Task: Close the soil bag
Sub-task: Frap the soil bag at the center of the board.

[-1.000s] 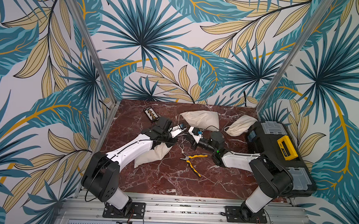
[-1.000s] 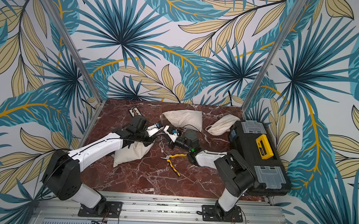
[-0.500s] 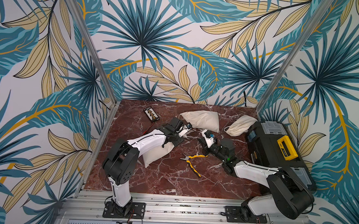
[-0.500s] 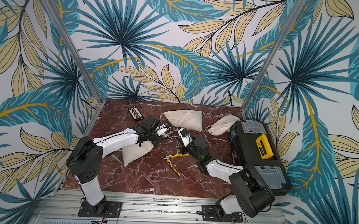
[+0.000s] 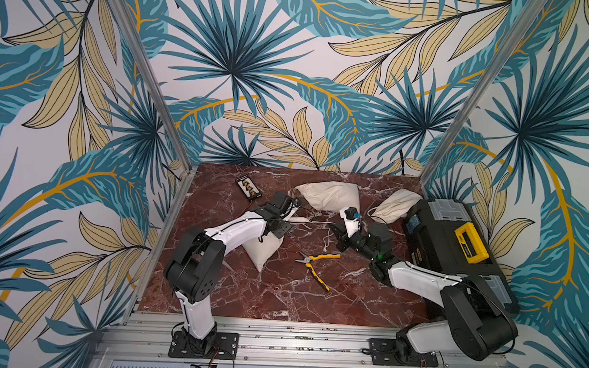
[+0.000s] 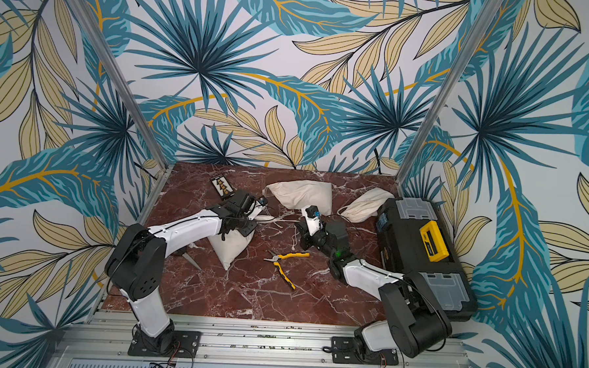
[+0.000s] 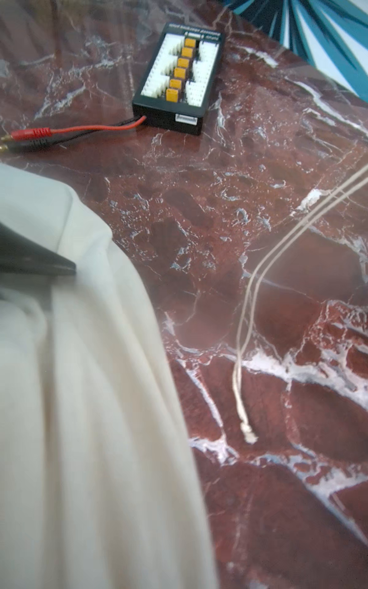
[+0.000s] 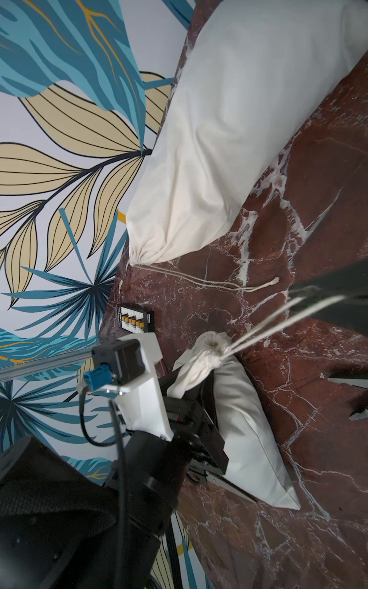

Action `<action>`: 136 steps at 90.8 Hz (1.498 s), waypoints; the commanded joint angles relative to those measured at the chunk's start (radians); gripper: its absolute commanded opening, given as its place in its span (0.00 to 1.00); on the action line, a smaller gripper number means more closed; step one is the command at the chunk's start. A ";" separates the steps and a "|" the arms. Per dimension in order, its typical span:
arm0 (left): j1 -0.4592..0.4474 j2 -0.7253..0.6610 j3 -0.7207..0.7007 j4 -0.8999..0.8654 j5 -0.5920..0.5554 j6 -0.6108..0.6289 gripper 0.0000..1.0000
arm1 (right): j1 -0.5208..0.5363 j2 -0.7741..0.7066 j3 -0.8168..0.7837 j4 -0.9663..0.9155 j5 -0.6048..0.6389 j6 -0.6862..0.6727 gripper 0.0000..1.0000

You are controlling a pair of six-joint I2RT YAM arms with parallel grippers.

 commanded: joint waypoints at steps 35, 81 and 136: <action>-0.088 -0.031 0.058 0.252 0.607 0.068 0.56 | -0.005 0.045 0.042 0.118 0.002 0.014 0.00; -0.101 0.117 0.217 0.078 0.537 0.139 0.08 | -0.006 -0.015 0.013 0.110 0.027 -0.007 0.00; -0.104 0.244 0.183 -0.289 -0.151 0.138 0.08 | -0.165 -0.446 -0.104 -0.058 0.213 0.032 0.00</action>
